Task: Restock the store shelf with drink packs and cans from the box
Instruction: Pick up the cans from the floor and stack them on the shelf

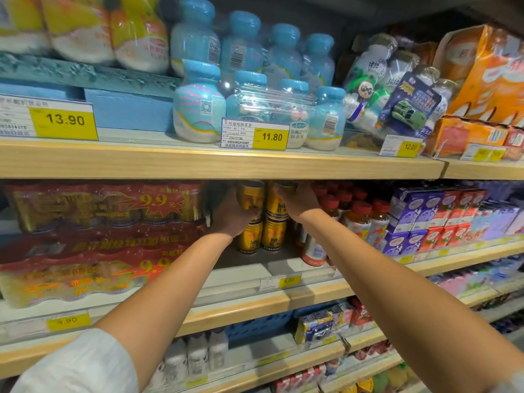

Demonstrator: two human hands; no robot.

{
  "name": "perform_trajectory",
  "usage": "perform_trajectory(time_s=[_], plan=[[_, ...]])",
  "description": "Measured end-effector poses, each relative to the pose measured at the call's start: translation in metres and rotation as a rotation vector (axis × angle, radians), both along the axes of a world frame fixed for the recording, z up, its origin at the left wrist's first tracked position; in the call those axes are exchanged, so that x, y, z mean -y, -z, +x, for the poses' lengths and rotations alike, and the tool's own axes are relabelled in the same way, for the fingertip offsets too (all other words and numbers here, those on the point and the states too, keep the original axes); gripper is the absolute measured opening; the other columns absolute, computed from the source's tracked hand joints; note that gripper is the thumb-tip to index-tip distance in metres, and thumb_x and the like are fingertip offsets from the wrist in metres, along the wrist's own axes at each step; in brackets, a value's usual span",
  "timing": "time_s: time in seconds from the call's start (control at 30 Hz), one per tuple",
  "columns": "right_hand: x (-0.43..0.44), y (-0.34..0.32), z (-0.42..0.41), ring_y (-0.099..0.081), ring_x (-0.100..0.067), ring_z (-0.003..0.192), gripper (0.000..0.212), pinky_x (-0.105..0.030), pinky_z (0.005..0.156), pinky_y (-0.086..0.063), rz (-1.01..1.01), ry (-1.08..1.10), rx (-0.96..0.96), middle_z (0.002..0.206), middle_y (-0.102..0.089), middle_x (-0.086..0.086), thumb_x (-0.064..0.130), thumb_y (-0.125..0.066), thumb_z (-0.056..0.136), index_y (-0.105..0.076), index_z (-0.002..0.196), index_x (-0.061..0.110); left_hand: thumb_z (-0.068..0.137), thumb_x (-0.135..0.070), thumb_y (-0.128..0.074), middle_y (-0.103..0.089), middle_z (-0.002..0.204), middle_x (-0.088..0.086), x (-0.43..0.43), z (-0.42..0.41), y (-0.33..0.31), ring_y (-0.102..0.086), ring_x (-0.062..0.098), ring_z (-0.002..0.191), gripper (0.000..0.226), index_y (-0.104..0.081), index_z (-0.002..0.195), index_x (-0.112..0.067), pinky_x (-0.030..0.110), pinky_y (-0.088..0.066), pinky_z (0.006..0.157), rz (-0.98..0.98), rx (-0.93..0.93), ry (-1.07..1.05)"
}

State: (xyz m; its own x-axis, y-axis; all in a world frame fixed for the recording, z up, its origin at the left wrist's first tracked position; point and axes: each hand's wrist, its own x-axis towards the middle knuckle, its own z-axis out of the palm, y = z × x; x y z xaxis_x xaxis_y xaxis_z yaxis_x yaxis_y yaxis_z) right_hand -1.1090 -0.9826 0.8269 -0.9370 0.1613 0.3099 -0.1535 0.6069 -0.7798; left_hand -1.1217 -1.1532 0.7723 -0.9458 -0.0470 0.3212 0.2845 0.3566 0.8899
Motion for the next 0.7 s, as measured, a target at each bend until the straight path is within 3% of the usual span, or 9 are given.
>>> perform_trajectory(time_s=[0.17, 0.33, 0.53, 0.63, 0.7], plan=[[0.008, 0.006, -0.013, -0.051, -0.030, 0.133, 0.060, -0.036, 0.107, -0.042, -0.004, -0.037, 0.028, 0.144, -0.056, -0.009, 0.042, -0.061, 0.096, -0.043, 0.144, 0.011, 0.083, -0.024, -0.074, -0.059, 0.125, -0.005, -0.005, -0.002, 0.010, -0.056, 0.023, 0.119, 0.060, -0.044, 0.135, -0.028, 0.032, -0.038, 0.086, -0.030, 0.032, -0.017], [0.006, 0.014, -0.015, -0.055, -0.028, 0.128, 0.059, -0.027, 0.094, -0.039, -0.031, -0.019, -0.020, 0.139, -0.060, -0.005, 0.045, -0.064, 0.092, -0.048, 0.142, 0.018, 0.088, -0.026, -0.069, -0.057, 0.138, 0.002, -0.007, -0.001, 0.012, -0.054, 0.027, 0.125, 0.056, -0.045, 0.139, -0.025, 0.034, -0.041, 0.094, -0.113, 0.039, -0.056], [-0.005, 0.022, -0.013, -0.048, -0.029, 0.135, 0.076, -0.035, 0.102, -0.037, -0.112, -0.055, 0.093, 0.149, -0.051, -0.006, 0.068, -0.051, 0.090, -0.043, 0.149, 0.021, 0.089, -0.026, -0.068, -0.059, 0.134, -0.001, -0.010, 0.001, 0.010, -0.055, 0.025, 0.124, 0.048, -0.048, 0.133, -0.030, 0.031, -0.034, 0.090, -0.107, 0.001, -0.029], [-0.005, 0.027, -0.014, -0.043, -0.030, 0.139, 0.069, -0.032, 0.099, -0.033, -0.144, 0.007, 0.152, 0.154, -0.044, -0.008, 0.060, -0.047, 0.096, -0.040, 0.150, 0.017, 0.090, -0.025, -0.067, -0.056, 0.139, 0.001, -0.010, -0.001, 0.010, -0.053, 0.027, 0.127, 0.052, -0.044, 0.137, -0.027, 0.033, -0.036, 0.094, -0.133, 0.024, -0.033], [-0.004, 0.030, -0.012, -0.039, -0.030, 0.142, 0.064, -0.036, 0.106, -0.032, -0.127, 0.018, 0.166, 0.158, -0.039, -0.006, 0.055, -0.044, 0.099, -0.037, 0.153, 0.020, 0.091, -0.026, -0.066, -0.054, 0.142, 0.002, -0.011, -0.001, 0.009, -0.052, 0.028, 0.130, 0.059, -0.039, 0.143, -0.027, 0.037, -0.038, 0.098, -0.147, 0.046, -0.030]])
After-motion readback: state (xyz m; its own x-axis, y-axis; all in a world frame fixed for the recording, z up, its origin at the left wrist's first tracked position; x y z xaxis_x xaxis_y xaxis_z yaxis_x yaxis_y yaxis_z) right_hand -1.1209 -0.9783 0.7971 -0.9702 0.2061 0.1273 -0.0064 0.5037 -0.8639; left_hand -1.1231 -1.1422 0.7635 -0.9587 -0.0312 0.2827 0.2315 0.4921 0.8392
